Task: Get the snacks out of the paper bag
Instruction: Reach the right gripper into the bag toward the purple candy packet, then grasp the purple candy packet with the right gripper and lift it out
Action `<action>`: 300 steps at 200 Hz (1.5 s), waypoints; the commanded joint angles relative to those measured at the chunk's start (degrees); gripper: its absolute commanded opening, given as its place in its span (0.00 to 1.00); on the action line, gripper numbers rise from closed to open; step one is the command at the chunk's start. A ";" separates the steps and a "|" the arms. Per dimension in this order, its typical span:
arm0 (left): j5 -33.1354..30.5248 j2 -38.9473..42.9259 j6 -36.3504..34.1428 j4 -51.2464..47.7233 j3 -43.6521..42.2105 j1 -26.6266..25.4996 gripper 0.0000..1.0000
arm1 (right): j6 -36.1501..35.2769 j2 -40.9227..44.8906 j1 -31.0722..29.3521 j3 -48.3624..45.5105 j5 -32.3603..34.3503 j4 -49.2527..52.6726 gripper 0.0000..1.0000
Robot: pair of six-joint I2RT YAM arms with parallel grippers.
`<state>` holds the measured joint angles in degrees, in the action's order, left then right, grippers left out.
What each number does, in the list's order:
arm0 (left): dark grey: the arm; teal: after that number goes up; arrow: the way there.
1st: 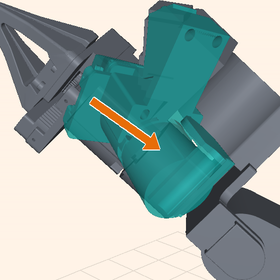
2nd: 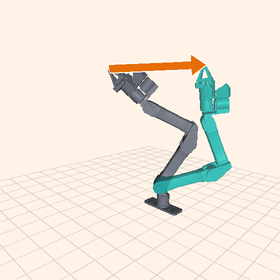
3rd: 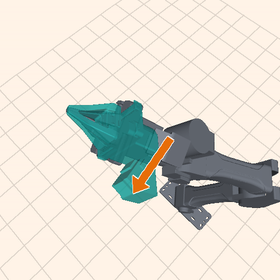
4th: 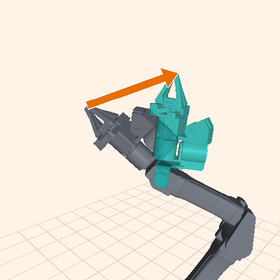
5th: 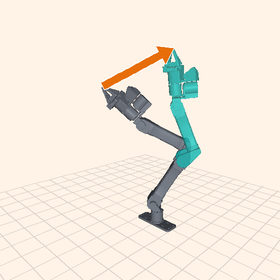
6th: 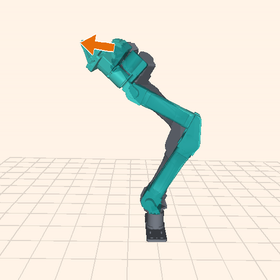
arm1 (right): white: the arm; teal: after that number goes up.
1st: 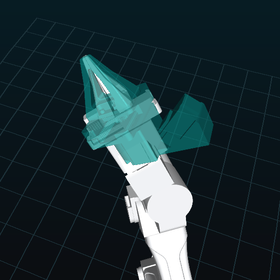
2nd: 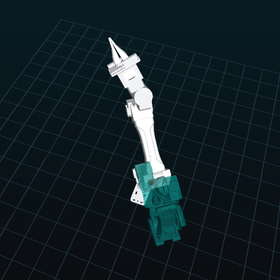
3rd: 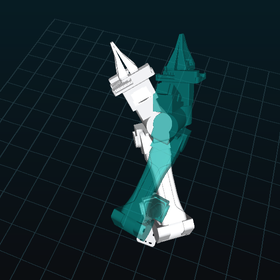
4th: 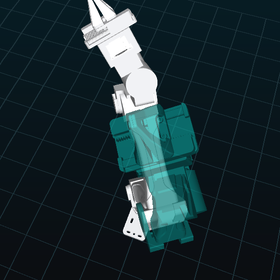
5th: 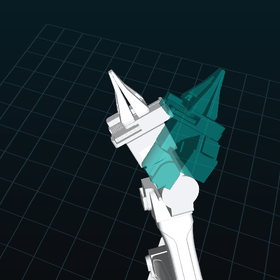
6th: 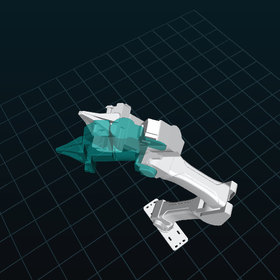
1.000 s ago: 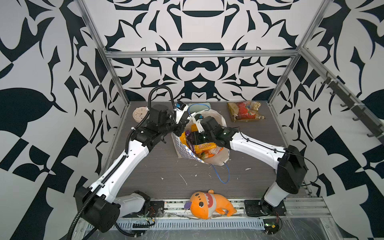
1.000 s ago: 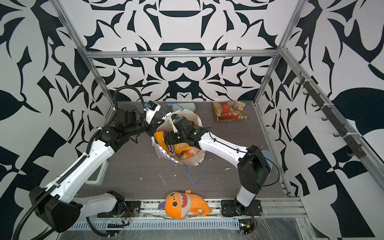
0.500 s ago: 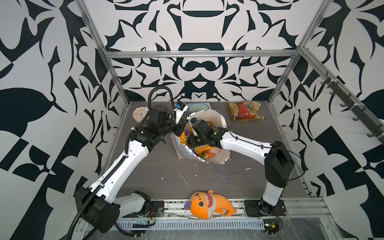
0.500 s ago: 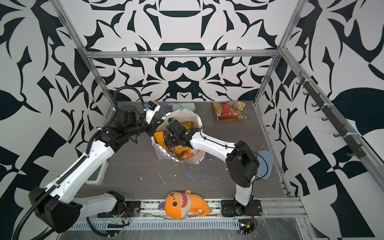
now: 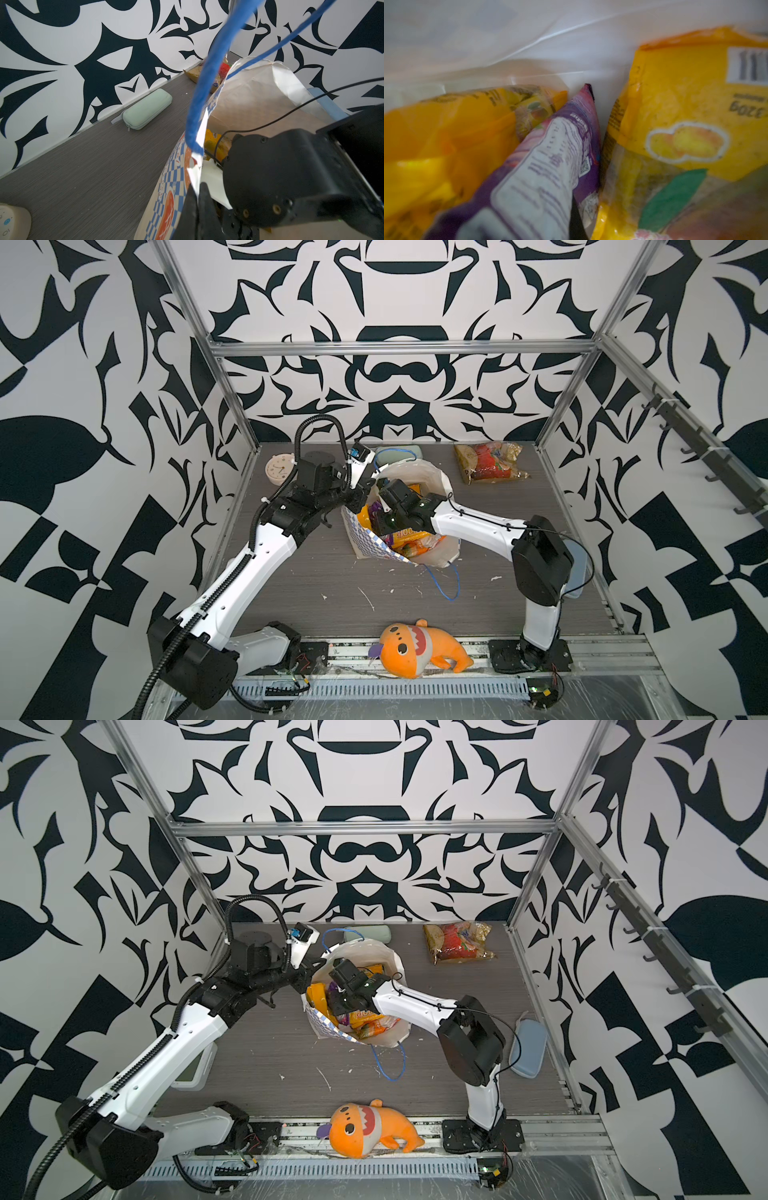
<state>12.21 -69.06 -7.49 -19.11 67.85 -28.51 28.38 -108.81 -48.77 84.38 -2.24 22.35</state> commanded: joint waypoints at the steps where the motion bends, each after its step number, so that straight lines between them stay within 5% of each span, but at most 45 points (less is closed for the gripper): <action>1: 0.67 2.35 -0.25 3.55 -0.21 -0.49 0.00 | -0.80 3.49 -0.08 2.65 0.30 -3.19 0.00; 150: -2.64 3.25 -0.40 5.33 -1.35 -0.49 0.00 | -4.25 15.75 3.30 0.79 -0.30 -2.97 0.00; 300: -4.24 2.83 0.15 6.92 -1.68 -0.49 0.00 | -7.75 20.38 8.26 -2.29 -10.04 -5.66 0.00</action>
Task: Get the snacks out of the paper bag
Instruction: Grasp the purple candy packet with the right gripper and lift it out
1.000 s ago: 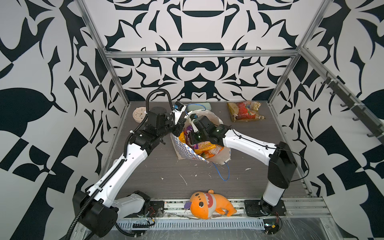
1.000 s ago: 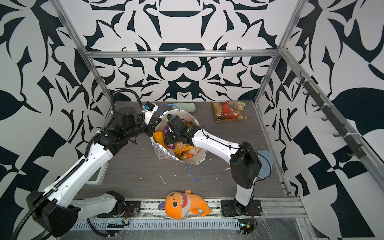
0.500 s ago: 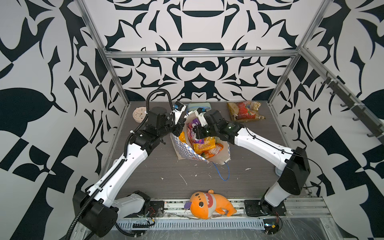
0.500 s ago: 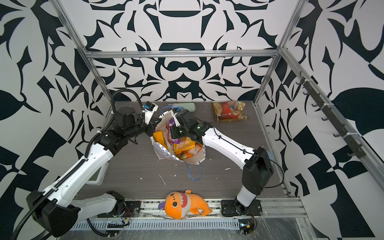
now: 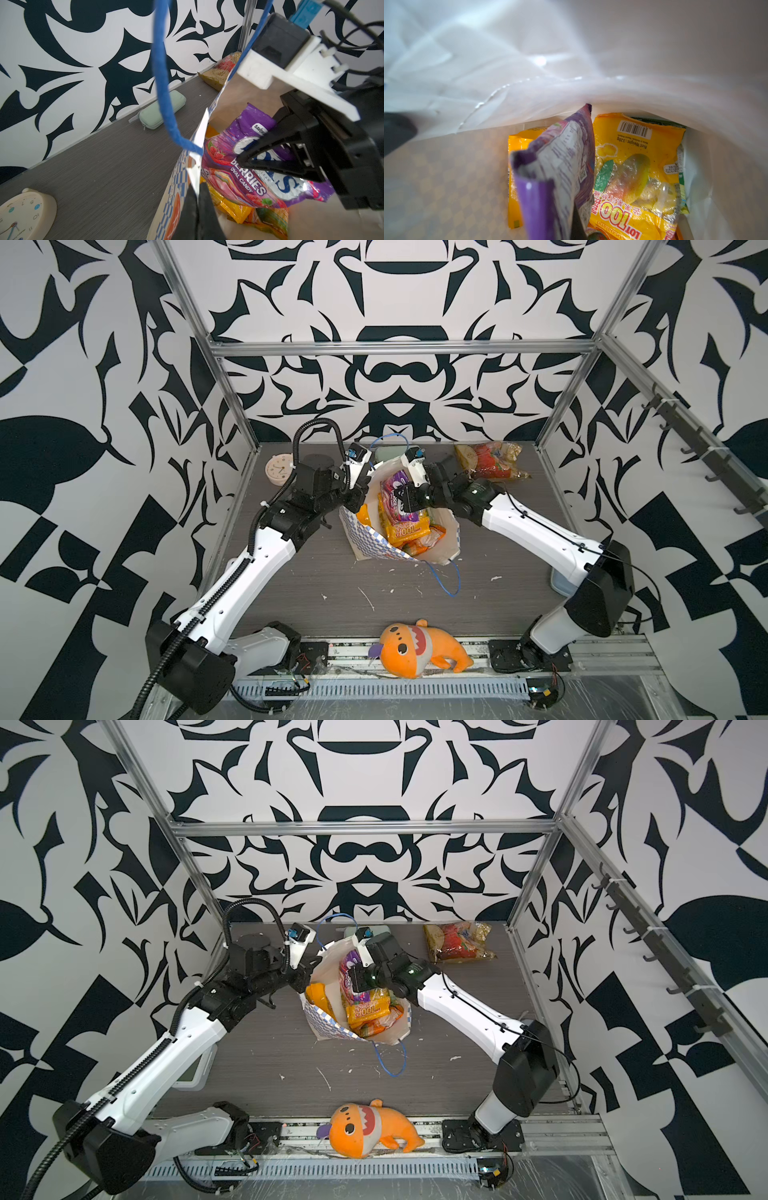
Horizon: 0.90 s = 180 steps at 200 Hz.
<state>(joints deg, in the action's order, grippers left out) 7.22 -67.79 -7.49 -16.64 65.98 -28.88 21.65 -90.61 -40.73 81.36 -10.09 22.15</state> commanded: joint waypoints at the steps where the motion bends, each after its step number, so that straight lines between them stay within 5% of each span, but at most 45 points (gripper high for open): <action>1: 0.71 1.59 0.13 4.44 0.20 -0.12 0.00 | -1.05 2.14 0.21 0.73 -2.25 -5.46 0.00; 99: -6.25 1.73 0.54 6.47 -0.53 -0.16 0.00 | -3.37 5.72 0.80 2.27 -10.38 -5.47 0.00; 180: -12.16 1.87 0.13 8.71 -0.93 -0.11 0.00 | -1.78 13.80 8.22 0.48 -16.59 -5.34 0.00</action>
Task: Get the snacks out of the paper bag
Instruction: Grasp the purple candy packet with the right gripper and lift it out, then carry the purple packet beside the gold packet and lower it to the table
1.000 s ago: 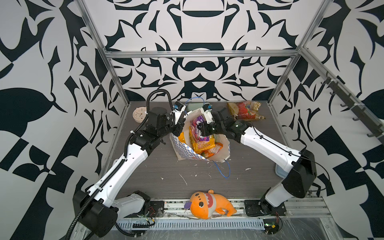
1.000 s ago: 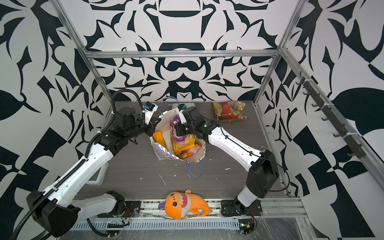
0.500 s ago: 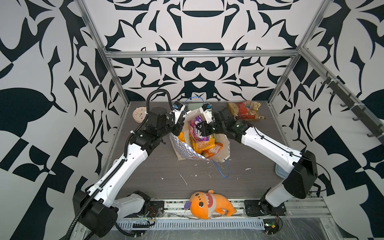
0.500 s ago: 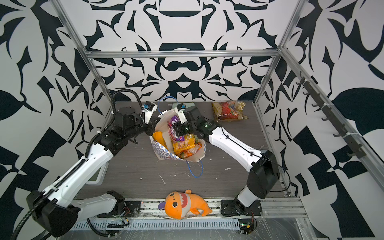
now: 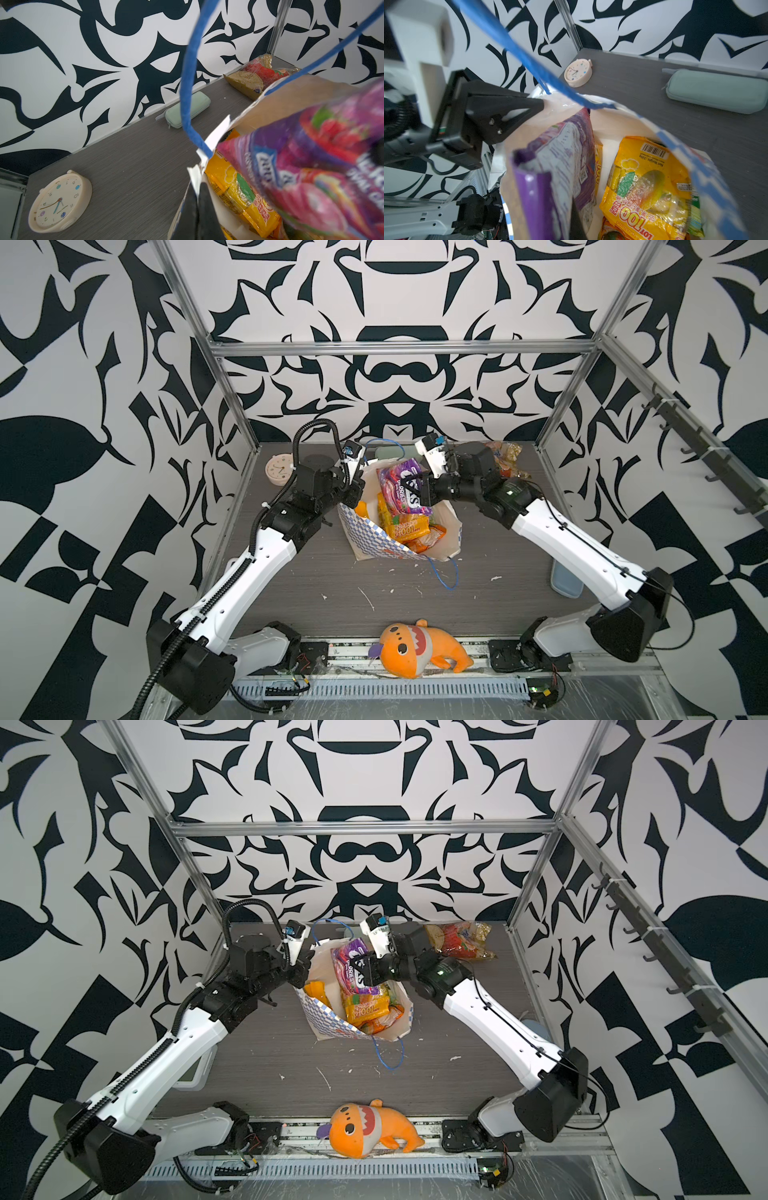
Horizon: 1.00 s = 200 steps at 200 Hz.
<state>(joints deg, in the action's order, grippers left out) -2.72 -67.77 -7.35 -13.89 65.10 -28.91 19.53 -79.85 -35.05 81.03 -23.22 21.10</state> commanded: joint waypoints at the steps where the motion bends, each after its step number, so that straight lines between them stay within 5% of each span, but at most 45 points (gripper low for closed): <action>1: -2.25 1.85 -0.02 5.97 -0.11 -0.05 0.00 | 0.34 3.09 2.66 0.85 -3.52 -4.30 0.00; 200: -9.71 3.96 -1.74 10.38 -3.75 -0.05 0.00 | 10.44 12.19 18.14 4.28 -16.57 -6.32 0.00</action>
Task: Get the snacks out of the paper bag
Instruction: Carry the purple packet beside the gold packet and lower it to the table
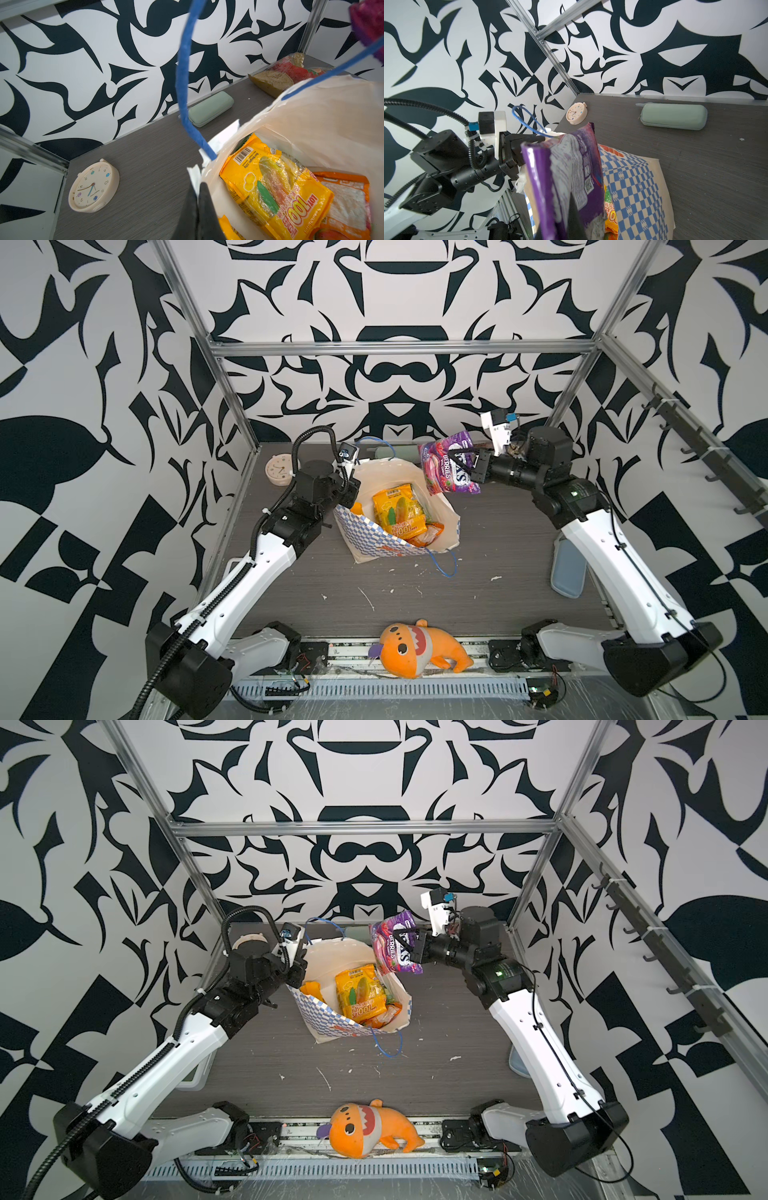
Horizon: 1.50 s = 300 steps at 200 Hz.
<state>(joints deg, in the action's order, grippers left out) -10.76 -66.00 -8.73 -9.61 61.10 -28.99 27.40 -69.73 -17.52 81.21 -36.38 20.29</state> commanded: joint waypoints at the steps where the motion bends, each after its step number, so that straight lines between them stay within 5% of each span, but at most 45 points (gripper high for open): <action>1: -1.69 2.23 -0.38 6.09 0.25 0.05 0.00 | 2.49 2.02 0.58 4.25 -3.38 -5.35 0.00; 77: -2.50 3.24 -0.29 8.02 -1.49 0.13 0.00 | -1.98 1.29 9.17 -0.57 8.86 2.08 0.00; 127: -2.81 4.33 -0.67 7.49 -1.81 0.25 0.00 | -2.67 -3.99 19.15 -8.76 6.67 -2.91 0.00; 185: -1.83 4.04 -0.06 7.20 -1.53 0.25 0.00 | -7.68 -18.24 22.22 -7.50 -1.16 0.21 0.00; 214: -1.45 3.34 -0.14 7.06 -0.88 0.24 0.00 | -2.05 -21.63 23.71 -10.53 -13.50 -9.10 0.00; 274: -0.79 2.66 0.24 7.93 -1.01 0.25 0.00 | -8.63 -32.20 27.75 -4.84 -13.21 1.92 0.00; 300: -0.61 3.08 0.25 8.04 -1.06 0.23 0.00 | -14.74 -37.68 28.00 0.76 -5.29 11.47 0.00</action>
<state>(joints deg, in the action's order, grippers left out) -11.51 -64.16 -8.97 -7.79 58.85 -28.95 18.98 -105.43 10.44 76.53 -46.17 23.81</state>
